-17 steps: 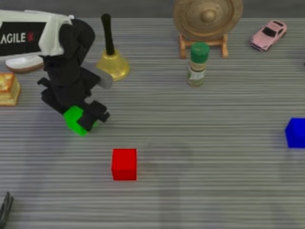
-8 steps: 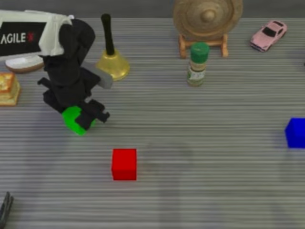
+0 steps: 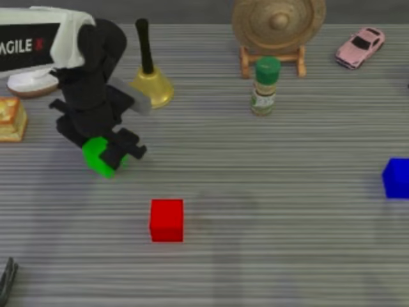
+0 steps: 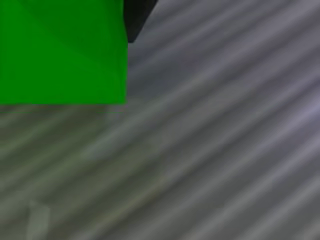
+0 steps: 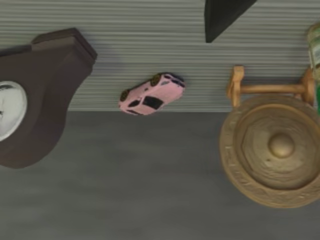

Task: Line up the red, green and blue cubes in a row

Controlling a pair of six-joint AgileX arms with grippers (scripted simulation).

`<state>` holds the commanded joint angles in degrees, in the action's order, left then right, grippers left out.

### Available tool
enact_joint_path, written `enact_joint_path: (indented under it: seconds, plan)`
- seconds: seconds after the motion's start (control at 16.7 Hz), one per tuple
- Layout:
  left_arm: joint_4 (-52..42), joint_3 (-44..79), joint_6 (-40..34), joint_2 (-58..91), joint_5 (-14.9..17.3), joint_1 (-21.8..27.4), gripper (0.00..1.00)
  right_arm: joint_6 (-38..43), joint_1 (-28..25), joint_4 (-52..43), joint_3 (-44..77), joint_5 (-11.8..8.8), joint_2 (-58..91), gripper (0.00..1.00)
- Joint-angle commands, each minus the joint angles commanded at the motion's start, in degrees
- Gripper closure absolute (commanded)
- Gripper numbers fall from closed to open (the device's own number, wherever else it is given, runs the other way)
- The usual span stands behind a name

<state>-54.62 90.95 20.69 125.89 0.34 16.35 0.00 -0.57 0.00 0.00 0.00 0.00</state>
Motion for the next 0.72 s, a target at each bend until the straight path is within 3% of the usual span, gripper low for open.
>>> enact_joint_path:
  seconds: [0.36,0.72]
  plan:
    - [-11.04,7.05,-0.16,-3.77,-0.08,-0.88,1.00,0.00,0.00,0.00,0.00,0.00,0.00,0.00]
    - [-11.30,7.30,-0.76,-3.76,-0.11,-0.14,1.00,0.00,0.00,0.00,0.00,0.00,0.00,0.00]
